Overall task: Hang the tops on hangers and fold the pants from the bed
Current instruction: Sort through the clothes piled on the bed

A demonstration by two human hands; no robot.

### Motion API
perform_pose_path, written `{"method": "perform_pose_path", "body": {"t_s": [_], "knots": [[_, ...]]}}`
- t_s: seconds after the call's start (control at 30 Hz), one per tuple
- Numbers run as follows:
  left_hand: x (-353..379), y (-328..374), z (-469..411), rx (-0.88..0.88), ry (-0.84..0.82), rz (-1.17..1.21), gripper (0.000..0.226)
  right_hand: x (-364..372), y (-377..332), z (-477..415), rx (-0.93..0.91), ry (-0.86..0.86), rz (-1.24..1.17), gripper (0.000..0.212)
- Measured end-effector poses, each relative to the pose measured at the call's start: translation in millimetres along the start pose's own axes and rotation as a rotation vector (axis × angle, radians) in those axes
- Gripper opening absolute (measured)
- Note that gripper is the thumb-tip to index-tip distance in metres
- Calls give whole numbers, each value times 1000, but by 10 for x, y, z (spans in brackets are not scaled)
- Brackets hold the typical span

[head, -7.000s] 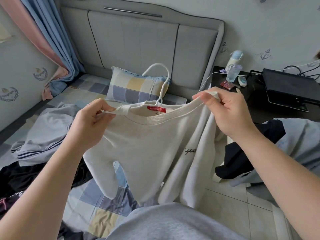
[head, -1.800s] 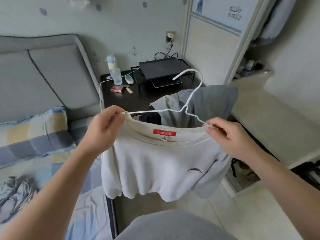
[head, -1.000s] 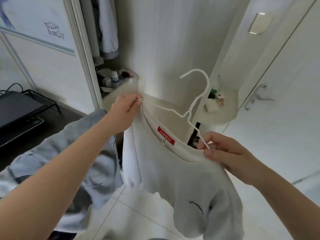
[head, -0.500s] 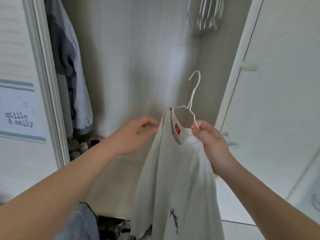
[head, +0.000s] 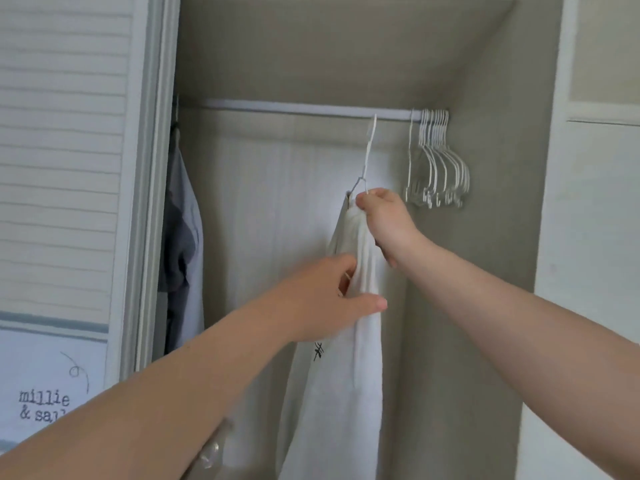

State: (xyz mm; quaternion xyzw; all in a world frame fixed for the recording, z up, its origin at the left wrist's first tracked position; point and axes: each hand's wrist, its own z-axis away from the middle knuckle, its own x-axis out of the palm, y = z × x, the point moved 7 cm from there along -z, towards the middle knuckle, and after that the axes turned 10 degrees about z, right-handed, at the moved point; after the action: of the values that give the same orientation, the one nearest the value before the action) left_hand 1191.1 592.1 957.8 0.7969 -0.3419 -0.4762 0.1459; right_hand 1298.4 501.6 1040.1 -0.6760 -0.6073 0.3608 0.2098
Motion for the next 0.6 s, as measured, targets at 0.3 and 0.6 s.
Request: {"method": "perform_pose_path", "body": {"t_s": [0.3,0.6], "knots": [[-672,-479,-926,-75,308,-337,26,554,-313,-1426,-46,6,-74,15],[-965,-940,-1665,-76,374,-698,28,914,-184,-2657,-101,-21,-101,8]]}}
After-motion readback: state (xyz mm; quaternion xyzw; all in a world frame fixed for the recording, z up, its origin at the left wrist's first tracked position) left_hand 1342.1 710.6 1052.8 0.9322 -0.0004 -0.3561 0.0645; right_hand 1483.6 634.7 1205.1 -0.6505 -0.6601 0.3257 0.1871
